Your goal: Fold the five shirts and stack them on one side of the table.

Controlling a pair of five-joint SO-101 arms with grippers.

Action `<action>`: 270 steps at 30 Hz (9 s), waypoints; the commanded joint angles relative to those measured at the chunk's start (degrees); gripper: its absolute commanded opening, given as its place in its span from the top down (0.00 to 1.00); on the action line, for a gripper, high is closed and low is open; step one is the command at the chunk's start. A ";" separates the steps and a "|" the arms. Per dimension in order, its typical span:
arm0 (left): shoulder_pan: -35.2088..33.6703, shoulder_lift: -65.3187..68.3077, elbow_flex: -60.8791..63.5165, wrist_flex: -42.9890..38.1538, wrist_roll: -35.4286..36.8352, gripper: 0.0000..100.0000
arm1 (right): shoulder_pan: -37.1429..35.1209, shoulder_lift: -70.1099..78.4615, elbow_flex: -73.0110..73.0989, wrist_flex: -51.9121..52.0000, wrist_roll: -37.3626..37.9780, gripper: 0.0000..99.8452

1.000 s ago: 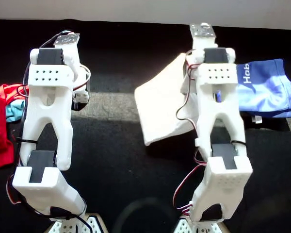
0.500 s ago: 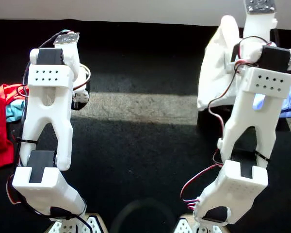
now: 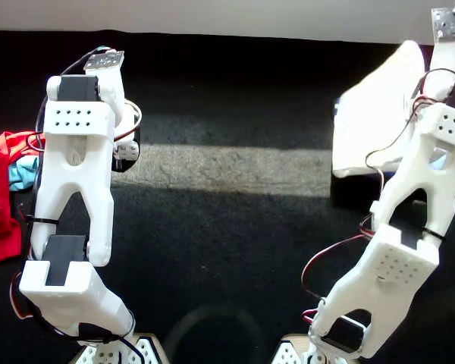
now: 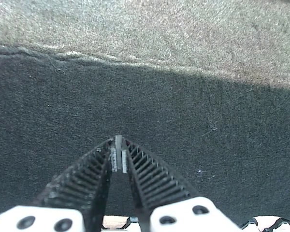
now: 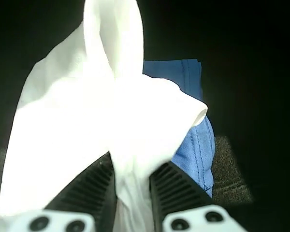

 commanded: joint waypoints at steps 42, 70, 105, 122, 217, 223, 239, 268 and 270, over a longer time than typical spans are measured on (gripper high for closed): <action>-17.45 -14.90 -0.31 -0.70 -1.41 0.99 | -0.92 6.29 -37.58 18.95 -10.64 0.70; -58.77 19.03 -0.75 -29.54 -31.03 0.78 | -21.05 -52.00 22.11 23.52 -10.73 0.70; -37.67 -18.24 -0.66 -11.60 -26.81 0.99 | -27.21 -79.34 73.89 18.77 -10.64 0.70; 25.01 -32.31 4.79 -8.44 -5.98 0.99 | -27.12 -79.60 73.89 18.86 -10.55 0.70; -66.77 -25.10 65.01 -86.42 -30.86 0.82 | -30.73 -44.26 38.55 6.29 -11.69 0.99; -60.53 -25.63 62.90 -76.57 -30.59 0.82 | -30.90 -51.03 38.55 6.37 -11.96 0.99; -19.56 -32.22 54.81 -34.55 -23.30 0.82 | -38.81 -59.03 38.11 16.31 -12.04 0.77; -58.86 8.31 15.34 -44.75 -29.89 0.82 | -42.42 -69.76 61.49 17.71 -12.04 0.77; -56.84 8.22 12.18 -38.86 -29.80 0.82 | -42.42 -69.67 65.10 14.55 -13.45 0.77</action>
